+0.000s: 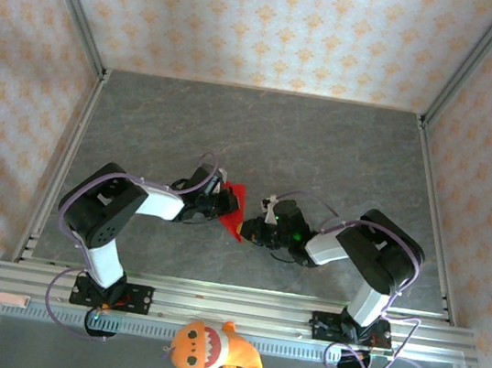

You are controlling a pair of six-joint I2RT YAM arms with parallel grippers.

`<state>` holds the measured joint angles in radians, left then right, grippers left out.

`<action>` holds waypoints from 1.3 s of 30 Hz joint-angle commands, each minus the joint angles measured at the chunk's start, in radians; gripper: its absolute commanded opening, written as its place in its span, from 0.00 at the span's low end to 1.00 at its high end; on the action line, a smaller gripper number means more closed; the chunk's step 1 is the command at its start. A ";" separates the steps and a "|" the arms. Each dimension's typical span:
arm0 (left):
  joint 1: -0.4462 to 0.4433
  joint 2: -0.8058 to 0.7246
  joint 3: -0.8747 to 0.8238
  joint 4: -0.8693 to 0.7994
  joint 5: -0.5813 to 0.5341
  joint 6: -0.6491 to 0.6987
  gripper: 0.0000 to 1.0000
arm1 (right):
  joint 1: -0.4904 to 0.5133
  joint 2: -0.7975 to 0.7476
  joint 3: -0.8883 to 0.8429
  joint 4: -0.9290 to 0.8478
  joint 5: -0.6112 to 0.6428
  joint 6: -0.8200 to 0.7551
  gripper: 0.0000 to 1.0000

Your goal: Fold a paper plane with a square sheet of paper (pick it up from the middle)

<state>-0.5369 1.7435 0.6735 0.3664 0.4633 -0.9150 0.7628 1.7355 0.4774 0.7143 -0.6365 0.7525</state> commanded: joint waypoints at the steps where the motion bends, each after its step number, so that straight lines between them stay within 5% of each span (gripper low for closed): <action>1: -0.005 0.050 -0.020 -0.078 -0.047 0.010 0.00 | 0.009 -0.004 -0.021 -0.141 -0.016 0.012 0.10; 8: -0.005 0.047 -0.026 -0.074 -0.049 0.006 0.00 | 0.009 -0.045 0.003 -0.255 0.008 -0.025 0.14; 16: -0.005 0.040 -0.027 -0.072 -0.049 0.001 0.00 | 0.009 -0.021 -0.002 -0.314 0.018 -0.015 0.00; 21: -0.006 0.036 -0.027 -0.070 -0.050 -0.005 0.00 | 0.010 -0.067 0.007 -0.353 0.006 -0.006 0.13; 25: -0.011 0.036 -0.029 -0.060 -0.055 -0.017 0.00 | 0.010 -0.065 0.021 -0.390 0.004 -0.016 0.13; 32: -0.016 0.036 -0.038 -0.053 -0.061 -0.026 0.00 | 0.013 -0.055 0.045 -0.481 0.026 -0.051 0.00; 36: -0.019 0.030 -0.043 -0.052 -0.070 -0.032 0.00 | 0.013 -0.090 0.053 -0.499 0.019 -0.048 0.14; 39: -0.020 0.030 -0.048 -0.047 -0.076 -0.041 0.00 | 0.015 -0.089 0.064 -0.522 0.009 -0.059 0.15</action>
<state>-0.5503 1.7454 0.6636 0.3912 0.4480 -0.9451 0.7696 1.6440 0.5560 0.3676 -0.6292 0.7166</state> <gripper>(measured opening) 0.047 0.153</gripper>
